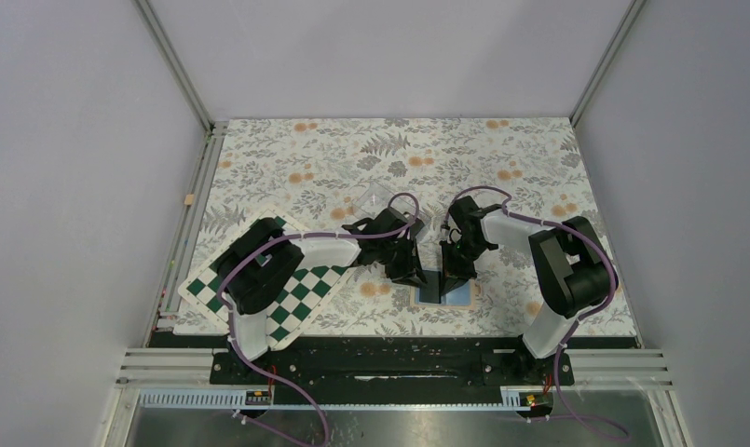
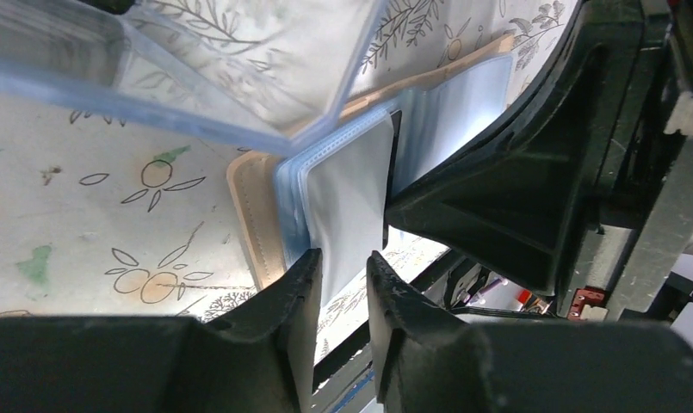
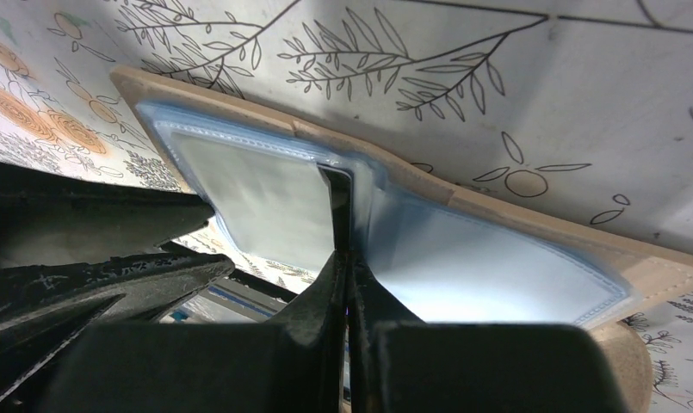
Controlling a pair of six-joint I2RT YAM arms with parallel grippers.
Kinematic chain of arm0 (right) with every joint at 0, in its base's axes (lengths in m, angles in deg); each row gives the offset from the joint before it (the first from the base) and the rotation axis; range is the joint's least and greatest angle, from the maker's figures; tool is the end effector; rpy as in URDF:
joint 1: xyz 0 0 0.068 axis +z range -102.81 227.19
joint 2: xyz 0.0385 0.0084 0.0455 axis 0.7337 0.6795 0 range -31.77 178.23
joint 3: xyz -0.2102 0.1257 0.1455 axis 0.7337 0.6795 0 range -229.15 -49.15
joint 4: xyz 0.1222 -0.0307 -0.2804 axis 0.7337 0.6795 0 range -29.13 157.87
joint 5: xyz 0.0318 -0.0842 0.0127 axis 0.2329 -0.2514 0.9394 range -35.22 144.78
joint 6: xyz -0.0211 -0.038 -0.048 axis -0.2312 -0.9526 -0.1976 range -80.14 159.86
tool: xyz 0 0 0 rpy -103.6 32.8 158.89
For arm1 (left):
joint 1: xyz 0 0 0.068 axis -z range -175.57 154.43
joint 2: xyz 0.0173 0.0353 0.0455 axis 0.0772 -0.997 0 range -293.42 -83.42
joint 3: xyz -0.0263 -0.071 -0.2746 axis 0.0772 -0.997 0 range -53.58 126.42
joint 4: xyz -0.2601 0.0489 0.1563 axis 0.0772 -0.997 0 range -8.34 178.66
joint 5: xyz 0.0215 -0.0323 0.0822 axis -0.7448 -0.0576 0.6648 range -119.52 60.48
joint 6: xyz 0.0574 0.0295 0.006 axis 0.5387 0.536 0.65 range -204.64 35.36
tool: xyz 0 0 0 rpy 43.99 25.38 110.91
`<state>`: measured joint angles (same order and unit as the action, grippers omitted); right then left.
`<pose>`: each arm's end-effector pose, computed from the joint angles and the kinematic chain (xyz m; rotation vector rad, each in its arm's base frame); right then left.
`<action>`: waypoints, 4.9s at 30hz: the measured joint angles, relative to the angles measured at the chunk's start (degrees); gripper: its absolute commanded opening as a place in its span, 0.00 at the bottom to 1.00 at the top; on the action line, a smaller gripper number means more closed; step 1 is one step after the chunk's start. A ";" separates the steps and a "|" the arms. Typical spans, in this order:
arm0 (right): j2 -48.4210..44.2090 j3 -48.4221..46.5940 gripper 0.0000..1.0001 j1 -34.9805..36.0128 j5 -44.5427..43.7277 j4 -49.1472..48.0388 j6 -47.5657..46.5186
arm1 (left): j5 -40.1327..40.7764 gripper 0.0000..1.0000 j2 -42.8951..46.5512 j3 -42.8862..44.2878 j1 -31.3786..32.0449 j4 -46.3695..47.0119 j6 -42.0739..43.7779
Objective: Put the credit cards into the card holder
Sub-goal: Insert the credit card into the card holder, then pick up the credit card from the storage box.
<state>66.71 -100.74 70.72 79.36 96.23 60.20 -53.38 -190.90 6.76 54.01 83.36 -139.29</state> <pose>0.2862 0.1476 0.0948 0.1288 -3.0254 -0.6886 0.2568 -0.3330 0.1074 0.0781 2.8463 -1.1305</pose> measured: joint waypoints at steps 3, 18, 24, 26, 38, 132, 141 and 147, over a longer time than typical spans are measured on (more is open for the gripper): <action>0.04 -0.09 0.00 0.00 0.07 0.09 0.00 | -0.52 0.18 0.00 0.02 0.04 1.11 -0.50; 0.17 -0.20 0.00 0.00 0.33 0.15 0.00 | 0.55 0.37 0.37 4.68 0.68 -3.10 1.60; 0.17 -0.20 0.00 0.00 0.33 0.17 0.00 | 2.51 0.38 -0.07 5.73 0.72 -7.19 2.86; 0.17 -0.20 0.00 0.00 0.31 0.17 0.00 | 2.99 0.38 -0.76 5.99 0.87 -8.44 3.13; 0.20 -0.20 0.00 0.00 0.31 0.35 -0.02 | 4.44 0.27 -2.95 8.63 1.86 -11.72 4.09; -4.37 -12.74 0.57 -5.18 3.72 -3.89 6.86 | 4.79 0.47 -0.74 29.53 -14.36 -21.38 18.23; 5.79 -19.52 0.54 -4.39 4.55 -6.51 9.66 | 10.29 0.42 -14.32 40.30 -13.62 -32.85 24.74; 8.90 -21.29 0.49 -4.31 4.55 -6.29 10.05 | 12.26 0.44 -18.75 44.50 -13.64 -36.41 26.62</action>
<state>75.61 -122.03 66.42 83.91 89.93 70.26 -41.12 -209.65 51.26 40.37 46.95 -112.67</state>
